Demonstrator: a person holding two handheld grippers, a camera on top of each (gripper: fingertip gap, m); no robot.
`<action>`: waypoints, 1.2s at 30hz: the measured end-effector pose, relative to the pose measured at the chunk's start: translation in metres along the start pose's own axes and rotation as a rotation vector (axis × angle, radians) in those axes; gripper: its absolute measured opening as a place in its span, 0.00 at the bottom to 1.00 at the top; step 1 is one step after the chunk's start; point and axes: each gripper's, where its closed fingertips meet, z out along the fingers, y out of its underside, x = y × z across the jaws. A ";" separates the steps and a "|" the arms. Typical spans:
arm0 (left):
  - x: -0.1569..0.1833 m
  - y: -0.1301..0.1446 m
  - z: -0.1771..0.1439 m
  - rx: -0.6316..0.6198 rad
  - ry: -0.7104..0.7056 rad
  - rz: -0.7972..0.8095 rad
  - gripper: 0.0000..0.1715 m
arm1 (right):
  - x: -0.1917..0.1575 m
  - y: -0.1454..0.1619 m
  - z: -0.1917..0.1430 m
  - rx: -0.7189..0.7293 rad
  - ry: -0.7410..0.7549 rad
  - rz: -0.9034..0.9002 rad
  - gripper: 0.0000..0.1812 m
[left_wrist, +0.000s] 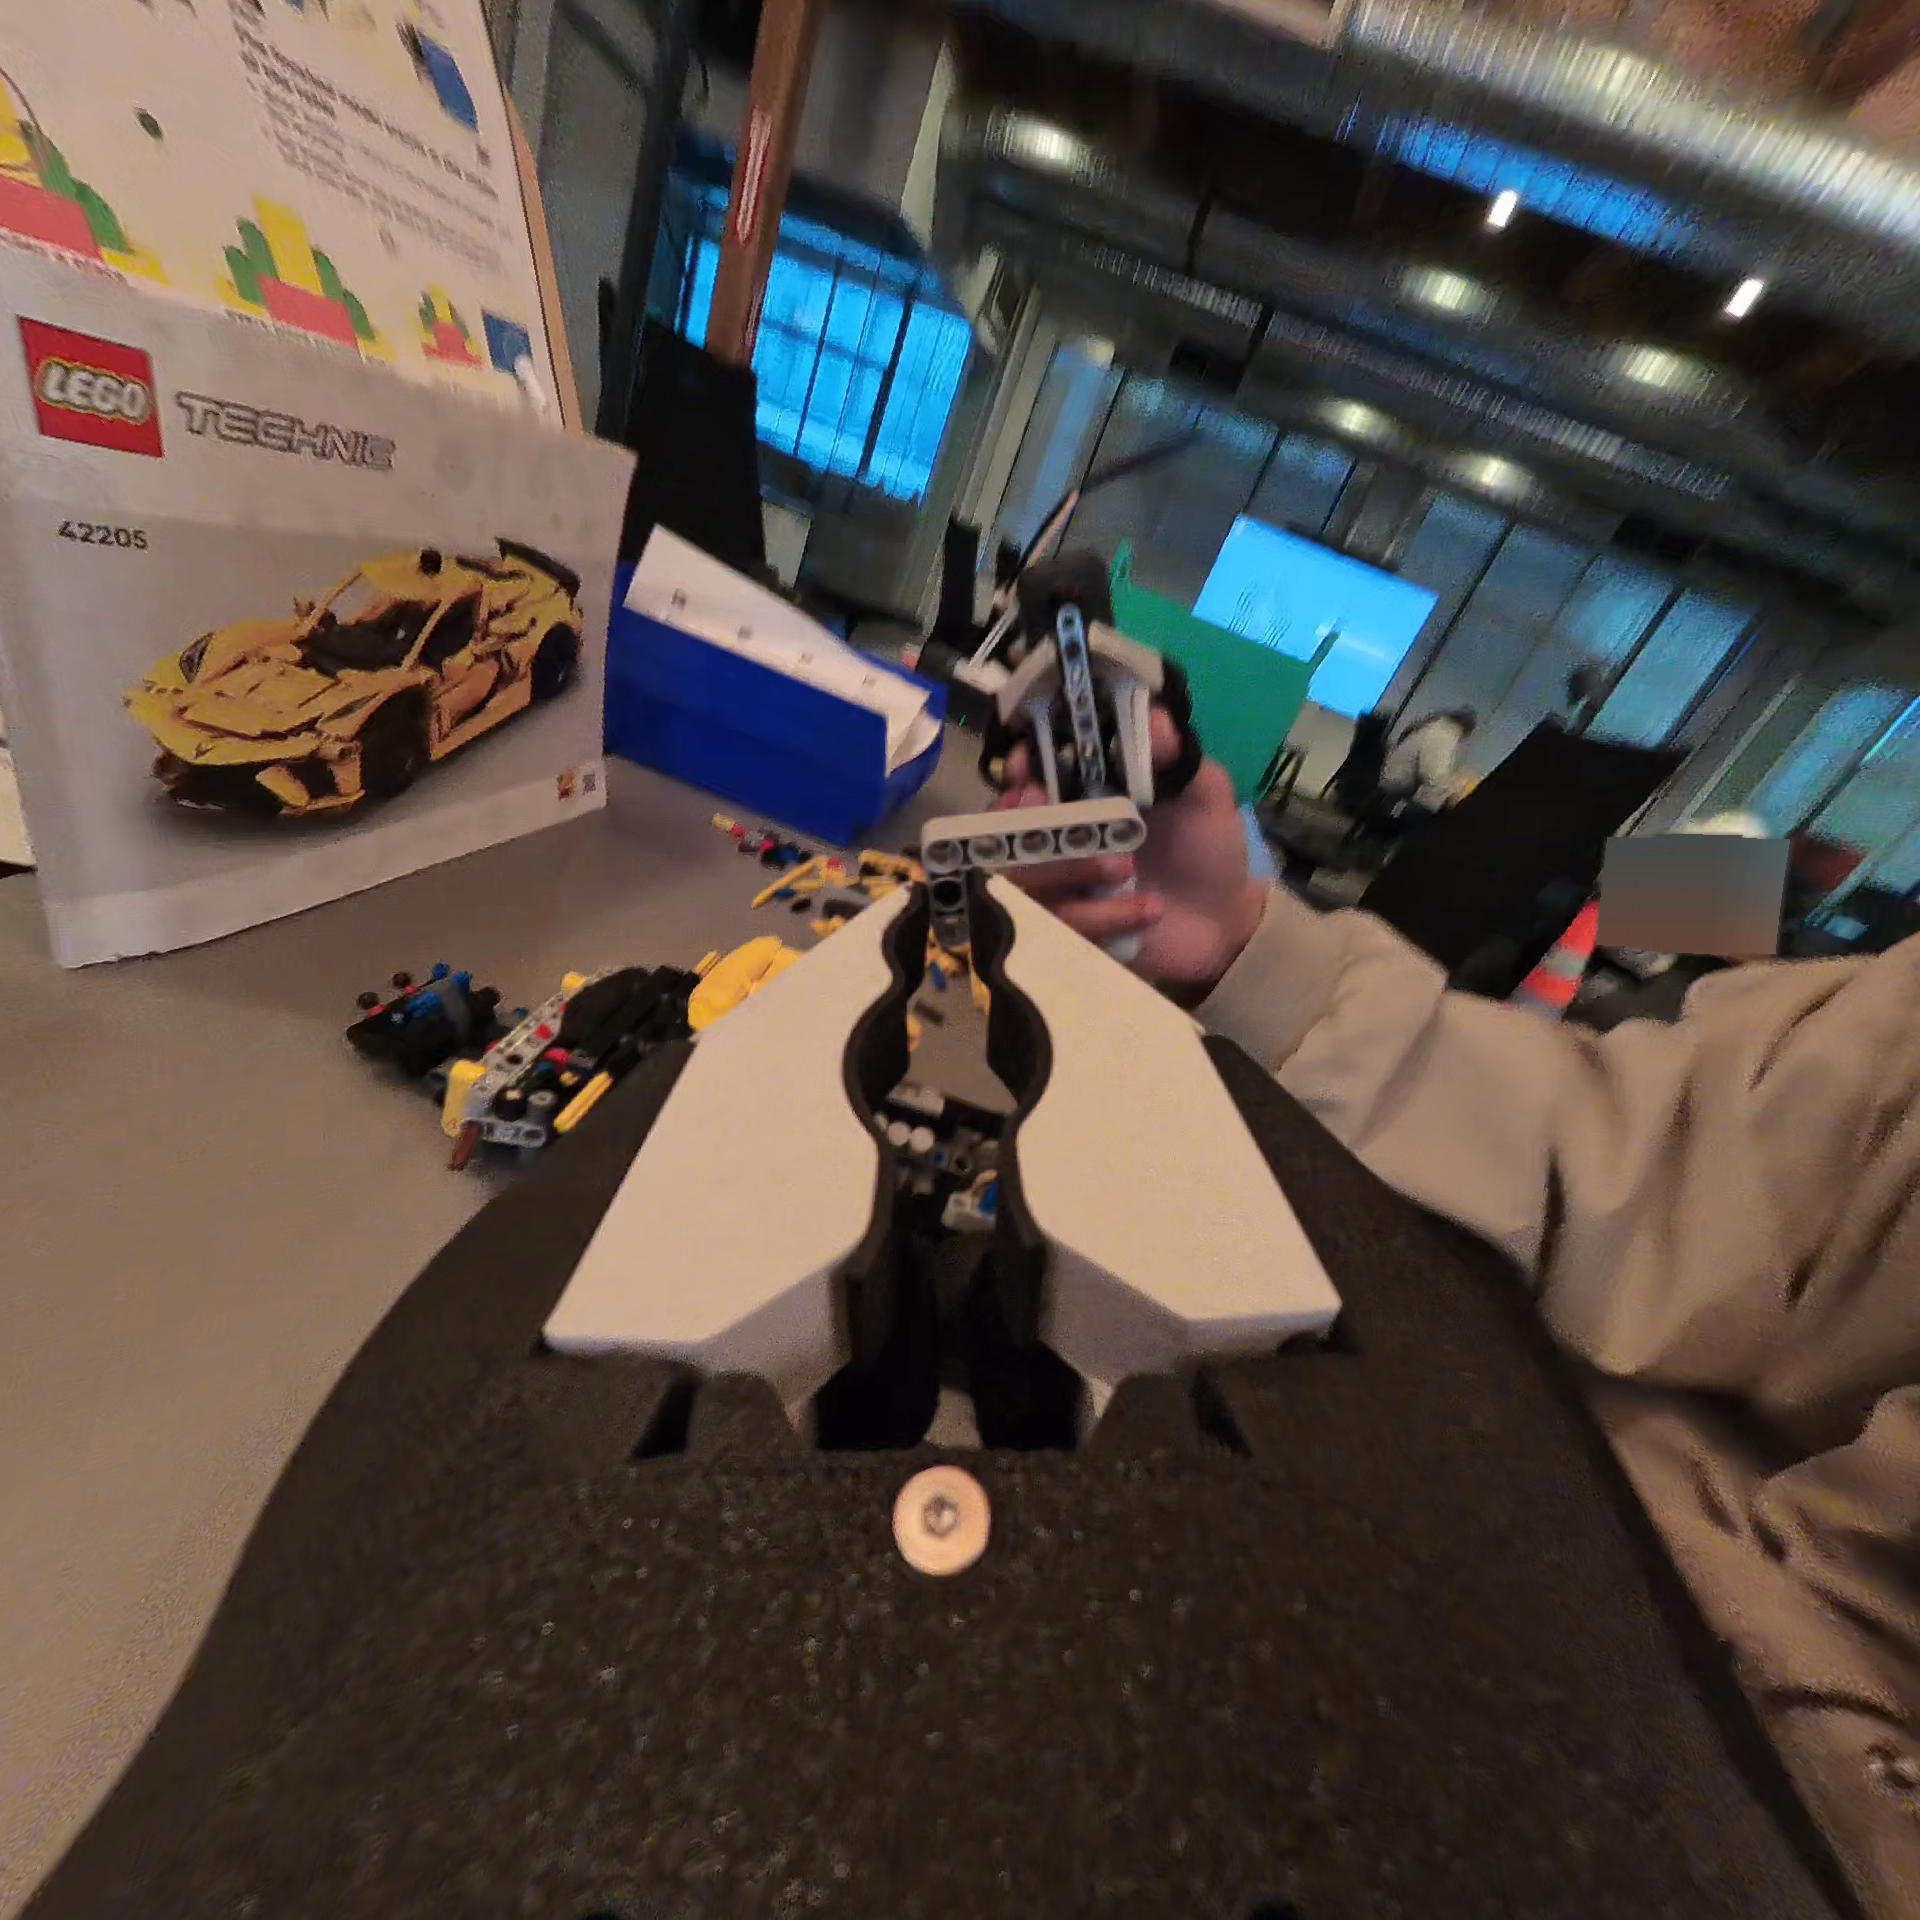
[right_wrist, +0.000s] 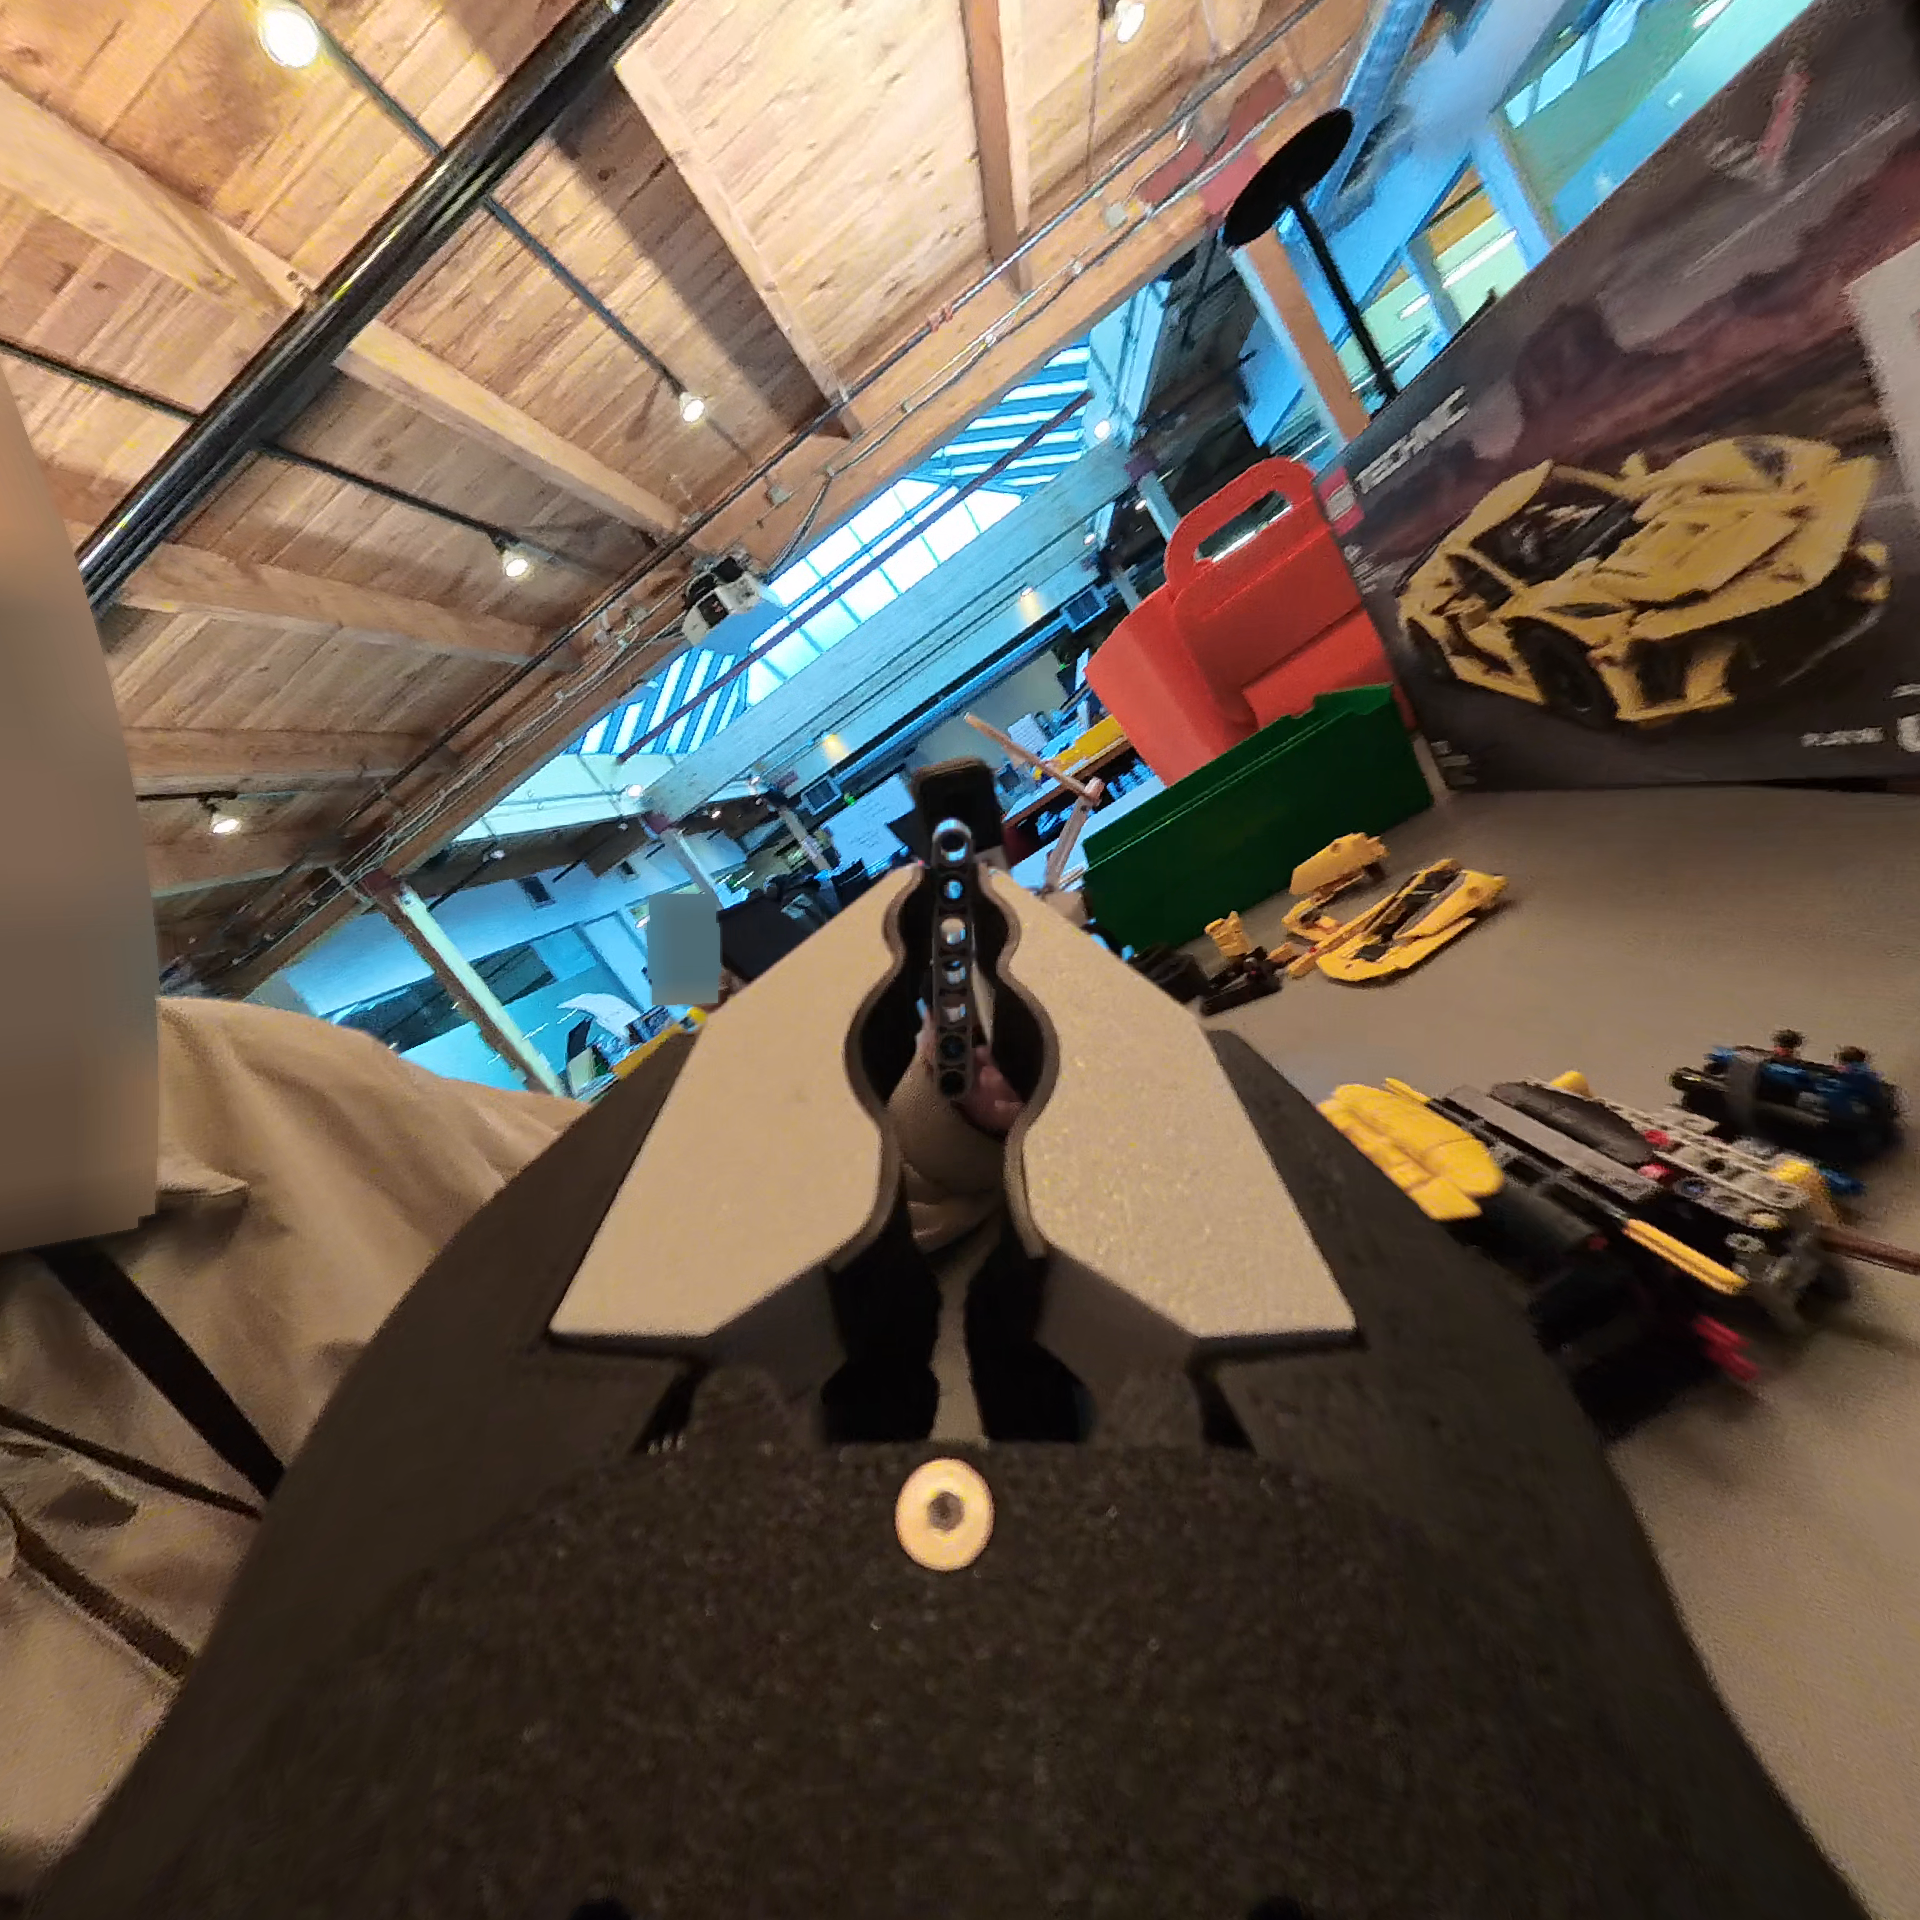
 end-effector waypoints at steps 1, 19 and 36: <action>0.001 -0.002 -0.003 0.016 0.012 -0.012 0.04 | -0.003 0.004 0.005 -0.012 -0.019 0.003 0.03; 0.016 0.013 0.012 -0.009 0.069 -0.041 0.04 | 0.001 0.021 0.012 -0.107 0.009 0.051 0.03; -0.048 0.082 -0.014 -0.528 -0.328 0.217 0.04 | -0.010 0.173 0.037 -0.872 -0.006 -0.043 0.03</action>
